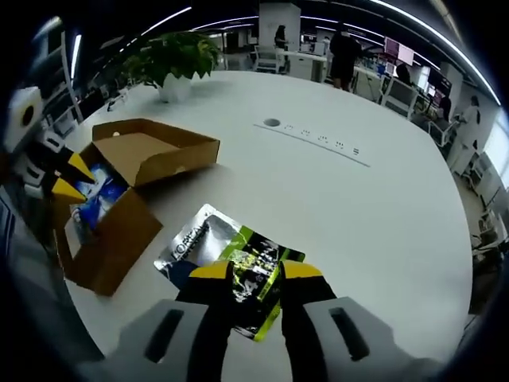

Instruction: Operate the shoe box by opening the lid, removing the specified soft item, and placing it in the target area until the item is outside and the box remains undamaged.

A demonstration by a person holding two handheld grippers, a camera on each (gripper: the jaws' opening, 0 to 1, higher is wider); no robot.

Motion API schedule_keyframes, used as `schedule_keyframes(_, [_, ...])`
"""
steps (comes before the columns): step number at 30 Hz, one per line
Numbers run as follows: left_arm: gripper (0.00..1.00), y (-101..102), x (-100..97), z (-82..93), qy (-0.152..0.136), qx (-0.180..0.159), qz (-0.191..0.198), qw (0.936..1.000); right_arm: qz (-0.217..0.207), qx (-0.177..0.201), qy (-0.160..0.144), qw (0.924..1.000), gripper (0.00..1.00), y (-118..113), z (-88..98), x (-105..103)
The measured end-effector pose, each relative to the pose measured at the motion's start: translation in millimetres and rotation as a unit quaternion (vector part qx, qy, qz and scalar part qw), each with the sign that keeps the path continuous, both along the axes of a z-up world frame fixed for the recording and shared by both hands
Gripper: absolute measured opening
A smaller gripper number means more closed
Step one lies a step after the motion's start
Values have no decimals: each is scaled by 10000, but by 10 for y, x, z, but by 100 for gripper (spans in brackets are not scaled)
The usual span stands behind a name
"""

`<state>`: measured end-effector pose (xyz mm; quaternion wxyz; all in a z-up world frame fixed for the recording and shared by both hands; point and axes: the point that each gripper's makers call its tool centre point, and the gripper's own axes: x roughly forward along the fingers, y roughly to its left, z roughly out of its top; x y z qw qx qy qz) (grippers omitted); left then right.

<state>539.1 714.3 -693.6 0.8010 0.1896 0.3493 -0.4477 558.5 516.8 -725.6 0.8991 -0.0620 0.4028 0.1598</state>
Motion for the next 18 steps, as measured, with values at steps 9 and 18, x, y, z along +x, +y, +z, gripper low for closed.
schedule_keyframes(9, [21,292,-59,67,-19,-82,234,9997,213,221,-132,9994,25,322,202,-195])
schedule_keyframes(18, [31,620,-72,91,-82,-103,570,9983,472,456,-229,9976,28,679,314,-338])
